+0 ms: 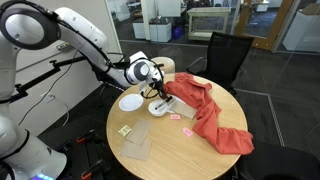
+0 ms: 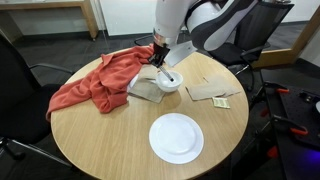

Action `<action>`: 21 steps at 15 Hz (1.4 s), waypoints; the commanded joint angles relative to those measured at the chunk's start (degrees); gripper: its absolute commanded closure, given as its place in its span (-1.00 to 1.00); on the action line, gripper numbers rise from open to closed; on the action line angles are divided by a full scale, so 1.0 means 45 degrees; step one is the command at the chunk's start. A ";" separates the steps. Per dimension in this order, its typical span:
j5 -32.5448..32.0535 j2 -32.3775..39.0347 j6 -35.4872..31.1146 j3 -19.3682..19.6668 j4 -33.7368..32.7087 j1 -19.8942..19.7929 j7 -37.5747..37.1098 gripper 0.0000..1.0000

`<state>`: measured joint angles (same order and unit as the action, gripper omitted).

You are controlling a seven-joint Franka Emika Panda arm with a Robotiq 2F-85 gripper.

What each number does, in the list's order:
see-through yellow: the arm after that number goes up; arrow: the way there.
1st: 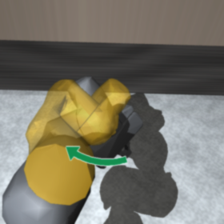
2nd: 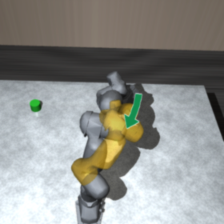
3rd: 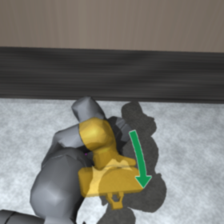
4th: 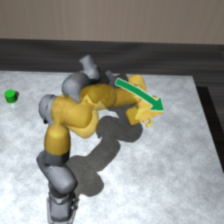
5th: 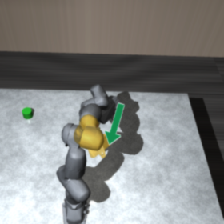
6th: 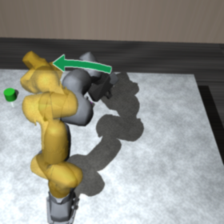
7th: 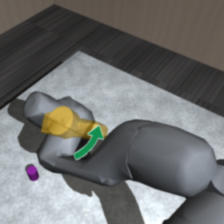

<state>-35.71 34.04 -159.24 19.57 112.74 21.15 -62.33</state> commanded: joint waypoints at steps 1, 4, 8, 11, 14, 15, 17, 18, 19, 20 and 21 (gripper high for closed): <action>-0.0029 0.0232 -0.0107 0.0018 -0.0226 0.0106 -0.0219 0.90; 0.0018 0.0326 -0.0110 -0.0053 -0.0237 0.0115 -0.0150 0.90; 0.0006 0.0312 -0.0088 -0.0087 -0.0174 0.0131 -0.0063 -0.07; -0.0074 0.0012 -0.0142 -0.0001 0.0047 0.0187 -0.0108 -0.55; -0.0027 -0.0777 -0.0233 -0.0153 0.0674 0.0079 0.0146 -0.97; 0.0072 -0.1139 -0.0193 -0.0338 0.0953 -0.0043 0.0386 -1.00; 0.0063 -0.1844 -0.0124 -0.0460 0.1473 -0.0095 0.0482 -1.00; 0.0144 -0.2273 -0.0172 -0.0662 0.1819 -0.0253 0.0684 -1.00; 0.0442 -0.2791 -0.0164 -0.1099 0.2259 -0.0582 0.1188 -1.00; 0.0744 -0.3210 -0.0010 -0.1386 0.2575 -0.0777 0.1568 -1.00; 0.1165 -0.3671 0.0084 -0.1720 0.2961 -0.1015 0.2074 -1.00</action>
<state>-34.05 25.52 -159.32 15.97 119.02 19.95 -58.90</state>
